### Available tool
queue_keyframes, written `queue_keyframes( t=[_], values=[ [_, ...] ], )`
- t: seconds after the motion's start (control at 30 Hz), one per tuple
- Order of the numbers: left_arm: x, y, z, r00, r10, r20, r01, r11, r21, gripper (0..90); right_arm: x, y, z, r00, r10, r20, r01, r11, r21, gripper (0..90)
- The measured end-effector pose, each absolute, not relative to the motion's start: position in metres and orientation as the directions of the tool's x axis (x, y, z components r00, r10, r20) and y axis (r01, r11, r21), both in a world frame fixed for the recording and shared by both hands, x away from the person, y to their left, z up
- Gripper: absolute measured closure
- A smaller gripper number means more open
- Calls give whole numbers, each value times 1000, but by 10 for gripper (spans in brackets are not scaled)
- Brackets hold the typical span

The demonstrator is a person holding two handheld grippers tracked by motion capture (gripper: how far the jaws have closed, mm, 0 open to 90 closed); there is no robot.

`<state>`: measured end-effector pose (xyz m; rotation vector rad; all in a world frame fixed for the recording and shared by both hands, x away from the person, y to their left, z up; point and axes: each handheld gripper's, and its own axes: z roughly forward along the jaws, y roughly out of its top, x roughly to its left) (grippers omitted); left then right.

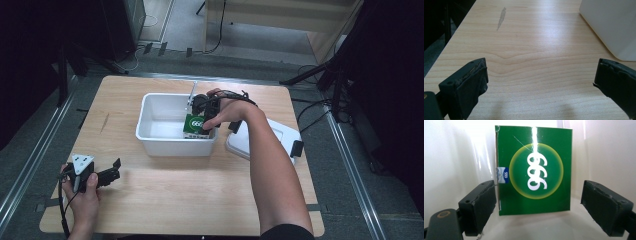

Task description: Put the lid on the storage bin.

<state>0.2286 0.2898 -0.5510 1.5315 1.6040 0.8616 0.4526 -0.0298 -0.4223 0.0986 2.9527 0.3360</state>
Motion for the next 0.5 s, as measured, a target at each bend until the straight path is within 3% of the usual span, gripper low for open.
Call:
queue_keyframes(
  t=[0.5],
  values=[
    [229, 289, -551, -12, 999, -52, 500, 51, 865, 0, 440, -44, -376, -976, 103, -190, 49, 962, 268, 28]
  ],
)
